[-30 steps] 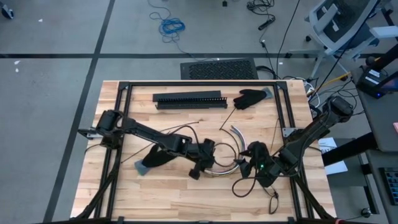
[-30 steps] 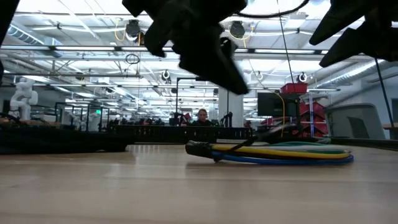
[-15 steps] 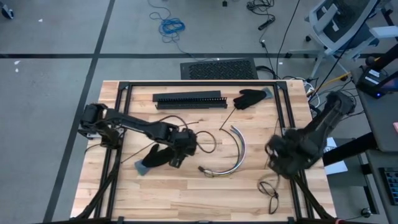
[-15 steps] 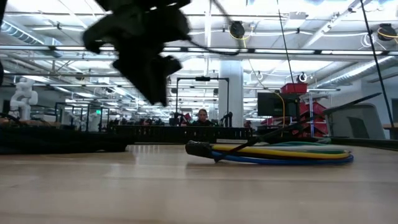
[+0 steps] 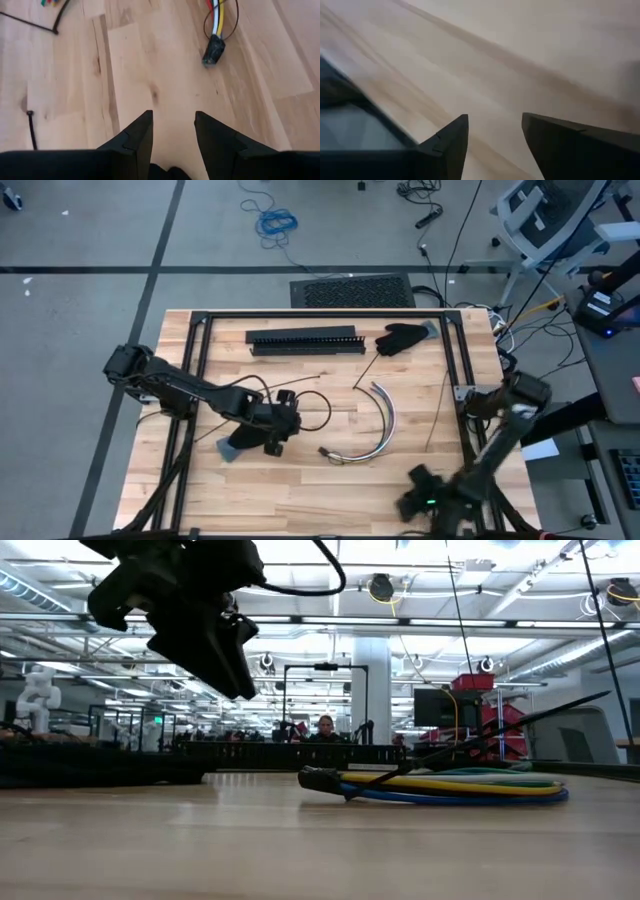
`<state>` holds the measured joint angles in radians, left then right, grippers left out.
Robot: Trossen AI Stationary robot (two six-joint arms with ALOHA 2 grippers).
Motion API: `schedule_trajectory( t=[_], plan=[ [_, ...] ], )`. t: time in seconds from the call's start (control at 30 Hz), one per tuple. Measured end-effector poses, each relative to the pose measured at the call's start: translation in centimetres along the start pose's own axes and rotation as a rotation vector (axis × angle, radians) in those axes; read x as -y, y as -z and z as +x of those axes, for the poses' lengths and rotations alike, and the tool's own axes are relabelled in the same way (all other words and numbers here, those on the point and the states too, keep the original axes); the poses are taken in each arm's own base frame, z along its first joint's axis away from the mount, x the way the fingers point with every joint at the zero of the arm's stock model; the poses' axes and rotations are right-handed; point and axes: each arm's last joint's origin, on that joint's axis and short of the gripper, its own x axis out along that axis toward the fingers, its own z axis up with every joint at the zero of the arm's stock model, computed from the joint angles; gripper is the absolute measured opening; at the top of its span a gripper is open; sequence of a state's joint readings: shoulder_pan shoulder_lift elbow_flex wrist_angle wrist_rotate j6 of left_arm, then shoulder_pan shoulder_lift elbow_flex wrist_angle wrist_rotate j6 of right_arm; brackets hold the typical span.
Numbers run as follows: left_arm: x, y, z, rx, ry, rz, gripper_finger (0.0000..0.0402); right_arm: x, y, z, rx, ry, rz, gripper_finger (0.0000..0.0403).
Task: Ziptie cables
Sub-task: Wrap the cable wires using a zip tie
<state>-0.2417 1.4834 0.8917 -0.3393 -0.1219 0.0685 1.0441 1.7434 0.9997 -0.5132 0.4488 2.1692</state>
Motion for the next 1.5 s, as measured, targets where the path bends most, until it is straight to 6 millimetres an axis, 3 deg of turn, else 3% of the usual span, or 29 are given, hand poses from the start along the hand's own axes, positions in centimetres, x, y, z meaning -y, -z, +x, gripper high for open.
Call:
schedule_trajectory(
  t=[0.13,0.33,0.4,0.5,0.67,0.77,0.93,1.13,1.37,1.5],
  plan=[
    [0.0,0.2,0.0,-0.023,-0.021,0.0,0.0144,-1.4,-1.2,4.3,0.103,-0.07,0.105,0.0193],
    [0.3,0.5,-0.1,-0.049,0.01,-0.013,0.0144,-2.4,-3.3,5.7,0.257,-0.134,0.185,0.0216],
    [0.5,0.6,-0.3,-0.061,0.026,-0.036,0.0144,-2.7,-3.9,5.0,0.332,-0.187,0.201,0.022],
    [0.9,0.5,-0.9,-0.048,0.036,-0.053,0.0144,-2.9,-4.0,2.3,0.348,-0.217,0.182,0.0221],
    [1.3,0.4,-2.3,-0.019,-0.015,-0.084,0.0144,0.0,-3.1,-2.4,0.23,-0.026,0.0,0.0209],
    [1.1,0.3,-2.9,0.001,-0.081,-0.161,0.0144,1.6,-3.1,-3.9,0.179,0.113,-0.083,0.0195],
    [0.9,0.1,-3.2,0.034,-0.128,-0.302,0.0144,1.8,-3.5,-2.5,0.289,0.128,-0.116,0.0164],
    [2.3,-0.3,-3.4,0.088,-0.099,-0.353,0.0144,2.3,-3.3,1.1,0.35,-0.132,0.009,0.0156],
    [4.0,-0.1,-3.8,0.091,-0.093,-0.401,0.0144,3.2,-3.1,0.1,0.358,-0.123,-0.033,0.0163],
    [4.5,-0.1,-3.9,0.091,-0.083,-0.393,0.0144,4.7,-4.0,-0.6,0.308,0.111,-0.128,0.015]
  ],
)
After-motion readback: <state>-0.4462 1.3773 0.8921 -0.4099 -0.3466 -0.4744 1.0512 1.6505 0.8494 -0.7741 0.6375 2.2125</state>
